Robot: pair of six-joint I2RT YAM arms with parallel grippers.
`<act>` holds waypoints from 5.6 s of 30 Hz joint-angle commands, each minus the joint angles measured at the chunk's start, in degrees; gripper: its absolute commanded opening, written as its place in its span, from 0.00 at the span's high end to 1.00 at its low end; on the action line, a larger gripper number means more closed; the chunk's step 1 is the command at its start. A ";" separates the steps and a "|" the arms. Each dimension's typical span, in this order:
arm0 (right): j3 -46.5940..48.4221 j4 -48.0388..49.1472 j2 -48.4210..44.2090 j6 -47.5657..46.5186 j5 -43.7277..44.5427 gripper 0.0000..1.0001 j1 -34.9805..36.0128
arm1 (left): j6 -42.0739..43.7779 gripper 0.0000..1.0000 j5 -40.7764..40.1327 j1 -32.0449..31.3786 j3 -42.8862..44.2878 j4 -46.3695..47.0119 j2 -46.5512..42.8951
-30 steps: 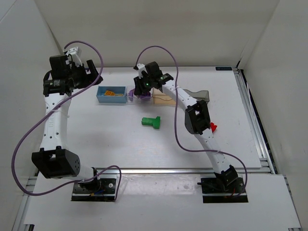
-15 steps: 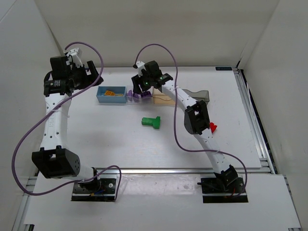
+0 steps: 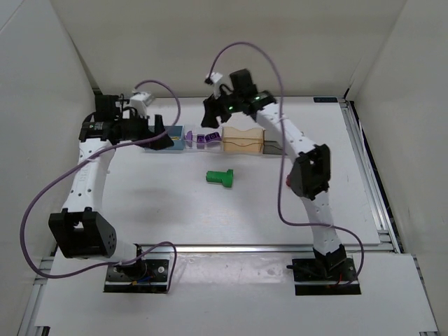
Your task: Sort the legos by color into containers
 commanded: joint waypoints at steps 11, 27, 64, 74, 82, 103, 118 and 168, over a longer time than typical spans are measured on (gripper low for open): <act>-24.59 -31.88 -35.54 -34.29 -21.31 0.35 -21.47 | 39.60 0.07 4.35 -14.98 -12.67 -4.54 2.99; -48.52 -25.47 -54.55 -26.66 -13.39 0.35 -24.46 | 52.62 0.15 -0.58 -24.58 -14.62 18.67 17.23; -49.23 -24.41 -53.33 -24.81 -12.42 0.34 -28.24 | 63.53 0.24 3.03 -28.10 -6.00 6.28 28.92; -49.23 -22.39 -52.27 -23.67 -12.68 0.34 -28.15 | 59.13 0.46 -0.84 -29.24 -3.98 7.95 31.12; -49.93 -18.17 -51.48 -24.81 -14.43 0.29 -26.57 | 55.10 0.66 -2.69 -29.15 -4.68 9.71 29.19; -41.76 -10.17 -36.90 -30.35 -26.22 0.21 -14.97 | 32.58 0.68 14.88 -28.45 -1.61 13.93 13.89; -40.61 -3.68 -35.31 -12.63 -29.12 0.20 -14.61 | 30.13 0.70 6.47 -29.15 -9.33 25.43 7.57; -44.12 16.20 -28.89 25.30 -40.55 0.32 -13.92 | 29.77 0.74 -7.43 -34.51 -17.43 44.52 2.90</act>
